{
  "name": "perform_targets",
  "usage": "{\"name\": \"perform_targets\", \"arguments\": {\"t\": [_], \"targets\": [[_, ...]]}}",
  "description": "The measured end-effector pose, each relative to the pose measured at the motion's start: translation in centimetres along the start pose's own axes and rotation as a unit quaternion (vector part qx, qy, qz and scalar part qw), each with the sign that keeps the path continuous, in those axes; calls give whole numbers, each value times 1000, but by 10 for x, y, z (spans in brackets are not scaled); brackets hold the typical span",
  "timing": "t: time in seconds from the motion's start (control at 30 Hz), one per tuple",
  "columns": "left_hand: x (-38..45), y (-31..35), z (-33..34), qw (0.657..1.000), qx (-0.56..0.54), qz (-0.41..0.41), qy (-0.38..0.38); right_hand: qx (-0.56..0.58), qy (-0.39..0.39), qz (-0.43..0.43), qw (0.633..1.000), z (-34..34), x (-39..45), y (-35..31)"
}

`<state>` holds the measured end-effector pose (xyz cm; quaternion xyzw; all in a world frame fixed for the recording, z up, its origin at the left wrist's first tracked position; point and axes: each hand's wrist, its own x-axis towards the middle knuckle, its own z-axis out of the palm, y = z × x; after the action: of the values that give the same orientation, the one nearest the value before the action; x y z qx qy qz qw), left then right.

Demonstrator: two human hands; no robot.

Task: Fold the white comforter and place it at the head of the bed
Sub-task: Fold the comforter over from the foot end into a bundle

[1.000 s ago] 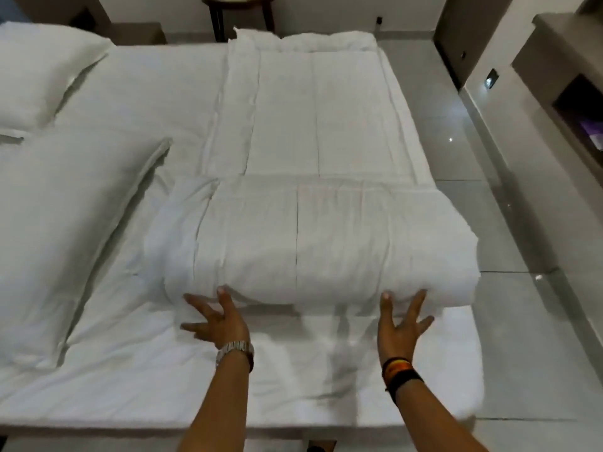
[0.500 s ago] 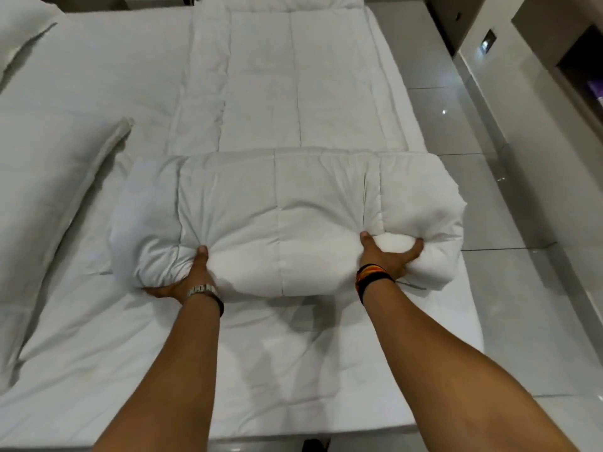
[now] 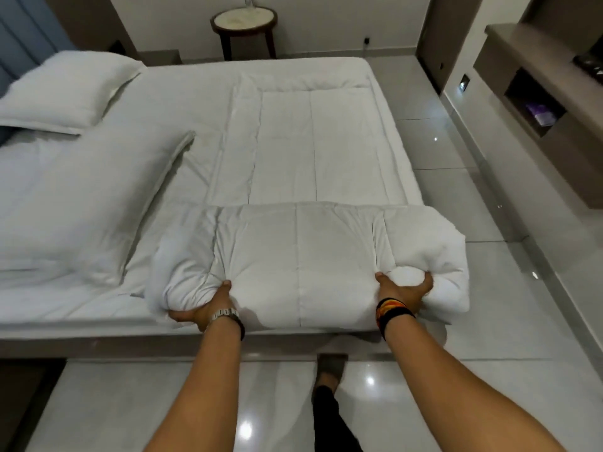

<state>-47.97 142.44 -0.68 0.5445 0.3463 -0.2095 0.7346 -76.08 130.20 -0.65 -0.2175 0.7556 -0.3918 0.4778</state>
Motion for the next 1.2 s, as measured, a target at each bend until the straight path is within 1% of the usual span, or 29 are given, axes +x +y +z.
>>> {"name": "perform_targets", "arguments": {"t": [0.03, 0.07, 0.1, 0.13, 0.17, 0.2, 0.23, 0.27, 0.3, 0.33, 0.37, 0.4, 0.43, 0.47, 0.5, 0.53, 0.57, 0.6, 0.67, 0.73, 0.8, 0.83, 0.87, 0.93, 1.0, 1.07, 1.13, 1.2], "targets": [[-9, 7, -21, 996, -77, -36, 4, -6, 1, 4, 1000, -20, -16, 7], [-11, 13, -34, 995, -69, -78, 5, -9, 5, 6, 1000, -35, -26, 11], [-22, 19, -52, 987, -113, -114, 3, -12, 10, 5, 1000, -49, -38, 13], [-27, 25, -64, 963, -203, -175, 9, -14, 13, 4, 1000, -60, -48, 11], [-39, 39, -66, 937, -299, -176, -30, -9, 10, 4, 1000, -66, -55, 6], [-51, 50, -66, 962, -251, -101, -41, 2, 2, 1, 1000, -68, -60, -4], [-62, 61, -60, 984, -169, -47, -30, 16, -11, -9, 1000, -66, -62, -18], [-70, 70, -48, 995, -66, -38, -58, 36, -29, -32, 998, -61, -62, -37], [-79, 81, -33, 995, -29, -56, -79, 64, -55, -63, 995, -52, -60, -59], [-81, 88, -13, 987, -35, -82, -136, 92, -87, -96, 987, -41, -54, -84], [-87, 98, 3, 980, -7, -60, -190, 116, -125, -126, 977, -29, -48, -111], [-90, 106, 20, 969, 26, -18, -245, 137, -163, -144, 966, -20, -43, -135], [-95, 109, 41, 953, 32, 24, -302, 158, -192, -154, 956, -11, -35, -156], [-92, 110, 56, 938, 45, 76, -335, 166, -206, -165, 950, -3, -27, -170], [-87, 106, 72, 926, 57, 138, -348, 151, -203, -183, 950, 6, -16, -176], [-76, 97, 86, 918, 97, 198, -328, 121, -193, -200, 953, 14, -6, -175], [-67, 86, 94, 911, 132, 227, -317, 89, -177, -211, 957, 20, 5, -164], [-54, 68, 107, 904, 174, 245, -304, 61, -160, -213, 962, 29, 21, -148], [-22, 24, 127, 903, 232, 261, -249, 7, -126, -201, 972, 51, 54, -105], [11, -23, 140, 911, 276, 243, -189, -21, -110, -153, 982, 75, 82, -66], [44, -60, 162, 930, 288, 184, -137, -14, -100, -71, 992, 109, 108, -49], [59, -73, 176, 944, 273, 148, -115, 8, -96, -31, 995, 130, 120, -49], [73, -82, 192, 959, 233, 122, -103, 41, -91, 0, 995, 152, 131, -54], [93, -91, 222, 981, 144, 102, -78, 105, -54, 44, 992, 194, 150, -67], [109, -96, 250, 992, 88, 91, -24, 111, -1, 71, 991, 231, 168, -82], [122, -97, 270, 993, 79, 81, 19, 105, 41, 78, 991, 254, 178, -88], [131, -100, 285, 992, 78, 89, 30, 120, 70, 66, 988, 268, 186, -88], [133, -101, 294, 990, 75, 116, 26, 146, 69, 36, 986, 275, 190, -88]]}}
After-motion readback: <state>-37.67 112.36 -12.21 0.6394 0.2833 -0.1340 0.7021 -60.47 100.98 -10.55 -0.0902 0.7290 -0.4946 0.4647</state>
